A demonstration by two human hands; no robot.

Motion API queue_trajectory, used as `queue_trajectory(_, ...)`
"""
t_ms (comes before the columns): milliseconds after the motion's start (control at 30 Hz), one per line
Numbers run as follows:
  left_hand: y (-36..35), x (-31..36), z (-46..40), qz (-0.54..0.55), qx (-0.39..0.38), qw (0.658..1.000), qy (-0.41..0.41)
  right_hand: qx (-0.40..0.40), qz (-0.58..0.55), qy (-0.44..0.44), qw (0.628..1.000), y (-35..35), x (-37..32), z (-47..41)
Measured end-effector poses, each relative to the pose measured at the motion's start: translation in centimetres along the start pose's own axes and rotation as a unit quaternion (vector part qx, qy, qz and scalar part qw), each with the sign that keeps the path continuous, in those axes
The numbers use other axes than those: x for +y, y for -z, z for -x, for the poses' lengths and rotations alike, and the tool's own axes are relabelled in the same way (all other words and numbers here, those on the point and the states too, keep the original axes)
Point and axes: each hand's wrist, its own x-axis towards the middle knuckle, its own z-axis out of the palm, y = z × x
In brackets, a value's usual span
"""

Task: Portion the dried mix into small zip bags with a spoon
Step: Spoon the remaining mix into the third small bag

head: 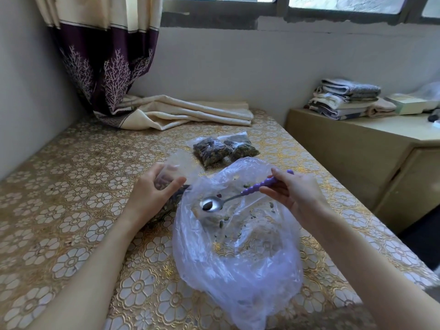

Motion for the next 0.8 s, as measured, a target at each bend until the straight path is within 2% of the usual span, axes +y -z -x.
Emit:
queue_trajectory(300,0.1,0.2,0.0,0.009,-0.008,1.0,0.002,-0.014,-0.024,0.179,0.983,-4.0,-2.8,-0.3)
queue_trajectory(467,0.1,0.4,0.0,0.018,-0.009,1.0,0.009,-0.14,0.038,0.267,0.953,-6.1,-1.9,0.7)
queue_trajectory(567,0.1,0.4,0.0,0.035,-0.011,0.999,0.011,-0.171,0.061,0.275,0.944,-5.8,-1.5,0.9)
queue_trajectory(800,0.1,0.1,-0.1,0.023,-0.01,1.0,0.011,-0.082,-0.001,0.23,0.97,-2.4,-2.2,0.0)
